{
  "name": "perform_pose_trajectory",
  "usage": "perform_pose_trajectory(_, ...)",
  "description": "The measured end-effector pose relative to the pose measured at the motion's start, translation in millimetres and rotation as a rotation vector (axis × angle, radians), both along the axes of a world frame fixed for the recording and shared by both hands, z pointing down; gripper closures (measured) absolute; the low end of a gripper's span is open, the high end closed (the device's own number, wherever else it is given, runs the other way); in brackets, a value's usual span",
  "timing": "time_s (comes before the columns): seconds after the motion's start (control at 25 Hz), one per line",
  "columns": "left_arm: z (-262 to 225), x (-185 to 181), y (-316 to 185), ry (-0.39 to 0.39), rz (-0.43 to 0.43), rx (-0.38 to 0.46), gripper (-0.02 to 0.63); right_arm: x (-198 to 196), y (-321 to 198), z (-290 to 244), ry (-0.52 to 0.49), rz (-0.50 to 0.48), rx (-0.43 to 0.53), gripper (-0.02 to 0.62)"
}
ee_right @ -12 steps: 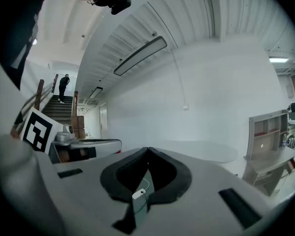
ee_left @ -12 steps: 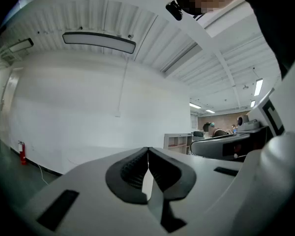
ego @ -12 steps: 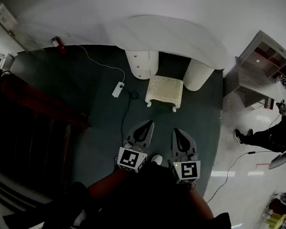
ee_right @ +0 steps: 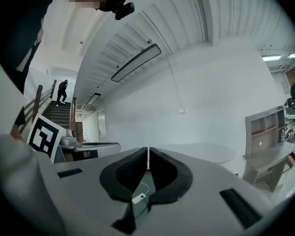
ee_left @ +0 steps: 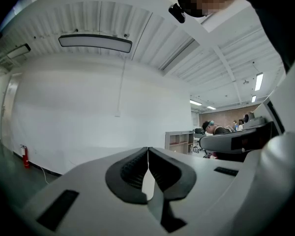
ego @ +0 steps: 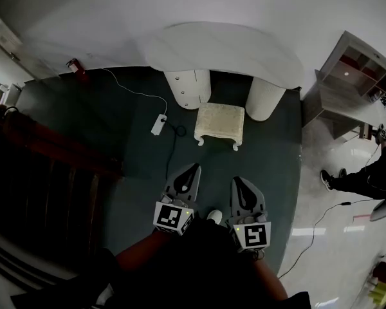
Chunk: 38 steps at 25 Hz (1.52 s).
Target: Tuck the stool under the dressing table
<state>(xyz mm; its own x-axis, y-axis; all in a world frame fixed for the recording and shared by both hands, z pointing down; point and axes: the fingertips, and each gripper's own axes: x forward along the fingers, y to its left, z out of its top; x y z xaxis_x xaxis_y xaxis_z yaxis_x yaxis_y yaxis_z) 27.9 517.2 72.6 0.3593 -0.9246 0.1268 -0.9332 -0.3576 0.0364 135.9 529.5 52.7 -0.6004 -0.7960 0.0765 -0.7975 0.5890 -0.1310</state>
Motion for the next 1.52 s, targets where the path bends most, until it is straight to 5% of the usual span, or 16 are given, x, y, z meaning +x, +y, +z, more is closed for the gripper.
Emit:
perform_pose_trajectory(0.44,16.9,-15.1,-40.8,0.021,0.016,-0.021,0.589,-4.9,-35.8,32.7,0.017,0.025,-0.072,0.557)
perform_pose_trajectory(0.8,58.3,-73.3,-122.3,0.107,-0.008,-0.113,0.589,-34.5,-124.4,65.6,0.031,0.071,-0.205,0.557)
perform_pose_trajectory(1.04,83.3,-126.3,-194.8,0.139,-0.006,-0.154,0.589,-54.1,-207.3,79.2,0.126,0.116,-0.219,0.557)
perform_pose_trajectory(1.52,114.3,-190.4,-287.7,0.117,0.051,-0.229,0.589,-78.6,-302.9,96.8,0.189,0.237,-0.272,0.557)
